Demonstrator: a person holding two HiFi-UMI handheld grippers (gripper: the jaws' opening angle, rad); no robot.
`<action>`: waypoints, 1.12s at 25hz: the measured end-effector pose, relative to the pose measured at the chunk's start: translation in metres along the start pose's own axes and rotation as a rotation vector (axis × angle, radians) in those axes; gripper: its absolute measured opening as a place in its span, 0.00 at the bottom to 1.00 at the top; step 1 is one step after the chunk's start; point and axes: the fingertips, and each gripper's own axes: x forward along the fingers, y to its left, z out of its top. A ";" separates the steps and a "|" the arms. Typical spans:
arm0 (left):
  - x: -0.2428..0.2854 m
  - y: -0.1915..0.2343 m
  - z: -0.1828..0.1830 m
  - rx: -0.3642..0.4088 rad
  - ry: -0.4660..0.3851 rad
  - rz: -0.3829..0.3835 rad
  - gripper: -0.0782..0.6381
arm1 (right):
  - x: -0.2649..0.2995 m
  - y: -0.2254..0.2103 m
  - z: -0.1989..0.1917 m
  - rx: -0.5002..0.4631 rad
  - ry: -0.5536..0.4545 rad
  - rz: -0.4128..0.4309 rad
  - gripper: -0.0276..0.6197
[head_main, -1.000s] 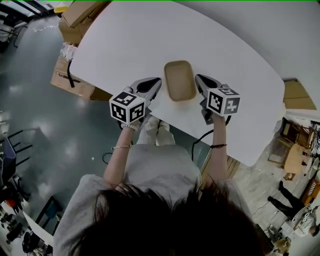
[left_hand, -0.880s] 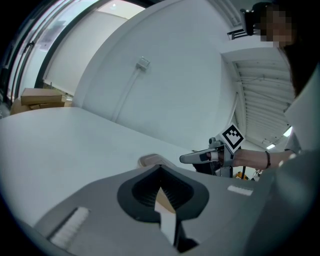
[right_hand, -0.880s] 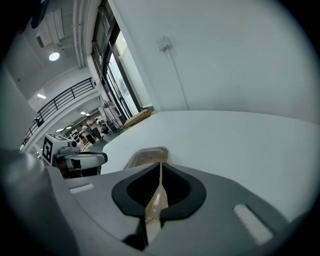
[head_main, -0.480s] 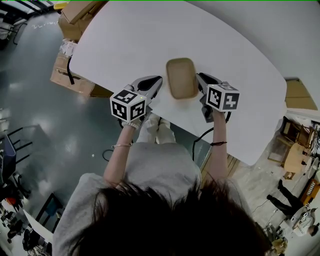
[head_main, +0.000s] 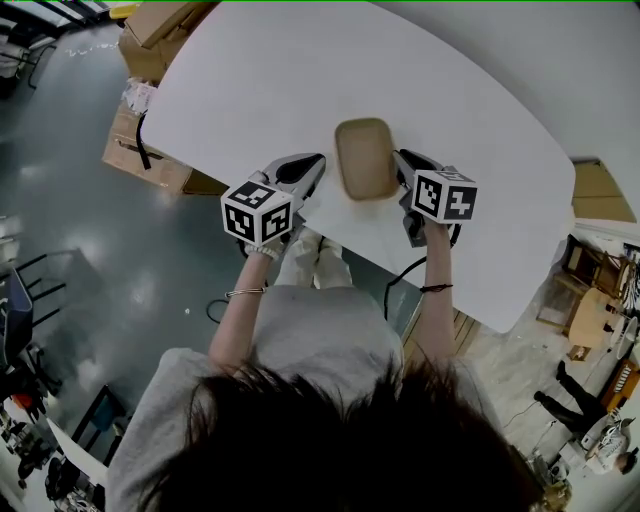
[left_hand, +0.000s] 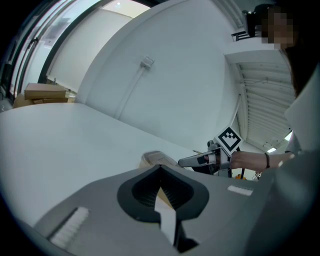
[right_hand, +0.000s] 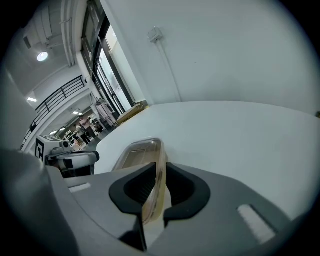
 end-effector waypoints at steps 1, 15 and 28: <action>0.000 0.000 0.000 -0.001 0.000 0.000 0.10 | 0.000 0.000 0.000 0.004 0.000 0.000 0.16; 0.000 0.000 0.005 -0.003 -0.005 -0.008 0.10 | -0.001 -0.001 0.002 0.050 -0.009 -0.019 0.11; -0.007 -0.001 0.016 0.013 -0.034 -0.016 0.10 | -0.013 0.009 0.012 0.079 -0.066 -0.003 0.11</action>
